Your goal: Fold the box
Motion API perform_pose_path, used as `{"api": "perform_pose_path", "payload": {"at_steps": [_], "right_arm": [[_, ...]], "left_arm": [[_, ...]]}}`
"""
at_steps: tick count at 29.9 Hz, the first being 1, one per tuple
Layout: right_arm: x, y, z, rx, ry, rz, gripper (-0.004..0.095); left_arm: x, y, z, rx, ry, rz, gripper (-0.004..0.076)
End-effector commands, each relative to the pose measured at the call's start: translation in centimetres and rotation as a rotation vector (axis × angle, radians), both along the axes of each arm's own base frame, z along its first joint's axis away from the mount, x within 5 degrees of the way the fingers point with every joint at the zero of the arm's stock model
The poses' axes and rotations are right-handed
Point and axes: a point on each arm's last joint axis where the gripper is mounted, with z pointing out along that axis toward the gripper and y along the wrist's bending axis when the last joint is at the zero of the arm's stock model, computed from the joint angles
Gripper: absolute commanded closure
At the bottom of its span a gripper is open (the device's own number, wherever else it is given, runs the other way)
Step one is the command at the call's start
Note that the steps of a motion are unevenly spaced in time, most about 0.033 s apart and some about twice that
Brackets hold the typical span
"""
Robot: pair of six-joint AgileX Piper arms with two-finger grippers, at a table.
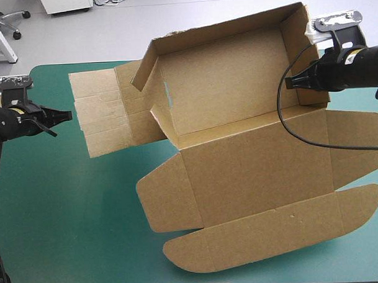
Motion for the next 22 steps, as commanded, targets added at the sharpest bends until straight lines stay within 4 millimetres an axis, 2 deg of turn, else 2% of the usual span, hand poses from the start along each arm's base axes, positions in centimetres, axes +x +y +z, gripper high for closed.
{"api": "perform_pose_path", "payload": {"at_steps": [1, 5, 8, 15, 22], "right_arm": [[-2.9, -0.2, 2.6, 0.043, -0.094, 0.014, 0.0922], [-4.0, 1.0, 3.3, 0.139, -0.116, 0.127, 0.0922], [-4.2, 1.6, 3.6, 0.188, -0.119, 0.182, 0.0922], [-4.3, 2.1, 3.7, 0.229, -0.12, 0.222, 0.0921], [-2.4, 2.6, 2.6, 0.263, -0.07, 0.24, 0.0921]], "left_arm": [[-0.5, 0.1, 0.5, -0.107, -0.102, -0.024, 0.0731], [-0.7, -1.2, -2.3, -0.225, -0.074, -0.124, 0.0731], [-0.9, -2.3, -3.1, -0.317, -0.071, -0.209, 0.0731], [-1.1, -3.9, -2.2, -0.474, -0.141, -0.351, 0.0731], [-1.6, -5.2, -1.3, -0.595, -0.18, -0.477, 0.0731]]}}
